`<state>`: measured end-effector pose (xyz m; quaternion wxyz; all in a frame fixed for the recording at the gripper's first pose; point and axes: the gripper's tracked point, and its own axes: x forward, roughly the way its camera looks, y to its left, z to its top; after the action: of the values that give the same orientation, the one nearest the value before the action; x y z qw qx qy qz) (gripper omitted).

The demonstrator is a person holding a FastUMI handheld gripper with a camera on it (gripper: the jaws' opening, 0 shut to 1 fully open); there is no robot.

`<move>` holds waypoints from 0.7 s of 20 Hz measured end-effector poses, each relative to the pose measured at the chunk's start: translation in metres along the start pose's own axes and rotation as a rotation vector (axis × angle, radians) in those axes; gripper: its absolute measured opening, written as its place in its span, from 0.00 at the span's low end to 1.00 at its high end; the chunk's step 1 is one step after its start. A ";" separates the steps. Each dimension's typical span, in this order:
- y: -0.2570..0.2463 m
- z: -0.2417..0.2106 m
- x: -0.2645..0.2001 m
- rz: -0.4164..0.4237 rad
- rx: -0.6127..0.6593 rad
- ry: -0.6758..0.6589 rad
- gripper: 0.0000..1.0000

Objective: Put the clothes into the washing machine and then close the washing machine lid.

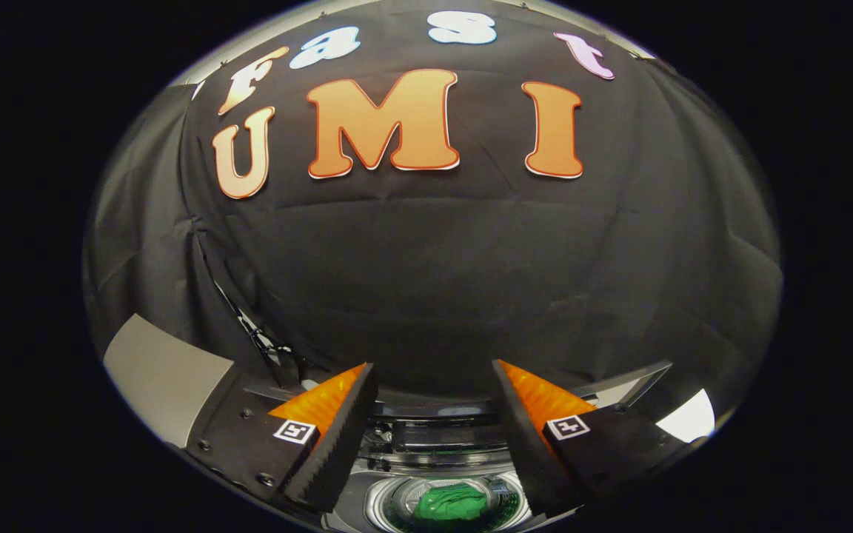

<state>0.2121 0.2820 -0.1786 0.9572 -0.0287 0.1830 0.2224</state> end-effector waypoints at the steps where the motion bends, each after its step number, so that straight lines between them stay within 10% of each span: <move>1: -0.001 -0.003 -0.005 -0.007 -0.004 -0.010 0.98; 14: 0.001 -0.037 -0.062 -0.020 -0.006 0.014 0.99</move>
<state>0.1474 0.2519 -0.1900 0.9580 -0.0351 0.1886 0.2131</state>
